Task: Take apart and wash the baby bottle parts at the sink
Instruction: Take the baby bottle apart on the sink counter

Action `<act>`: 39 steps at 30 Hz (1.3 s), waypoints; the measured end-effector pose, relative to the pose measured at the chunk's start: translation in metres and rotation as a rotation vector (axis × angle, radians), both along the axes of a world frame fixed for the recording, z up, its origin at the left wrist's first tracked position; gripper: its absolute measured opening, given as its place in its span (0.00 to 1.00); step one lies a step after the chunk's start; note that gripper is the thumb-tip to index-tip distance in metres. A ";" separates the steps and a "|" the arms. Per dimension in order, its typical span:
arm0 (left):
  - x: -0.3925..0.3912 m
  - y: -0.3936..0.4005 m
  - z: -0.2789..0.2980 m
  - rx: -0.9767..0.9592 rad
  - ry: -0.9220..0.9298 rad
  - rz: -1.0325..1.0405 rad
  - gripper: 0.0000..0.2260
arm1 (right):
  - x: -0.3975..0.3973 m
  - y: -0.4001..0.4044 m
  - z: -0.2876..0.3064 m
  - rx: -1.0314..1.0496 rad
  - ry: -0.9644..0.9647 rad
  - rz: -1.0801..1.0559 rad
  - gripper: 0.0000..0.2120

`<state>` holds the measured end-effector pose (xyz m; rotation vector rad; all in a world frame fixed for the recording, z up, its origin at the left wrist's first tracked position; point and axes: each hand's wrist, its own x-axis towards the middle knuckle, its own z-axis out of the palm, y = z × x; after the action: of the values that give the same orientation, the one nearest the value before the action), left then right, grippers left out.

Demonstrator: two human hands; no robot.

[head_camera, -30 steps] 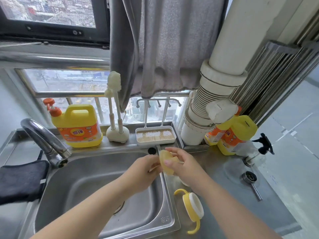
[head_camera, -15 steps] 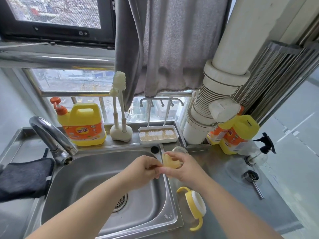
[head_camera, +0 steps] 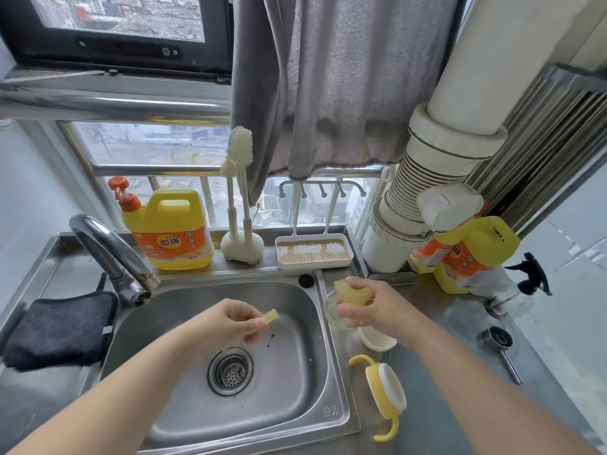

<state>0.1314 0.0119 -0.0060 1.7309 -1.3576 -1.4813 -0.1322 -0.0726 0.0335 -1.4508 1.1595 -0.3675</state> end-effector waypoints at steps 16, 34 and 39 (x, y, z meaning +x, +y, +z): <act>-0.035 -0.009 -0.025 -0.158 -0.316 0.137 0.07 | 0.046 0.027 -0.044 -0.196 0.320 0.068 0.32; -0.104 -0.046 -0.021 -0.188 -0.280 -0.045 0.12 | -0.069 -0.007 -0.061 -0.093 0.386 -0.286 0.30; -0.113 -0.050 -0.027 -0.170 -0.262 -0.074 0.11 | -0.065 -0.019 -0.078 -0.050 0.453 -0.253 0.34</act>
<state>0.0188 -0.0386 -0.0326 1.8281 -1.6448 -1.1672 -0.1970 -0.0913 -0.0441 -1.4761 1.7178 -0.2461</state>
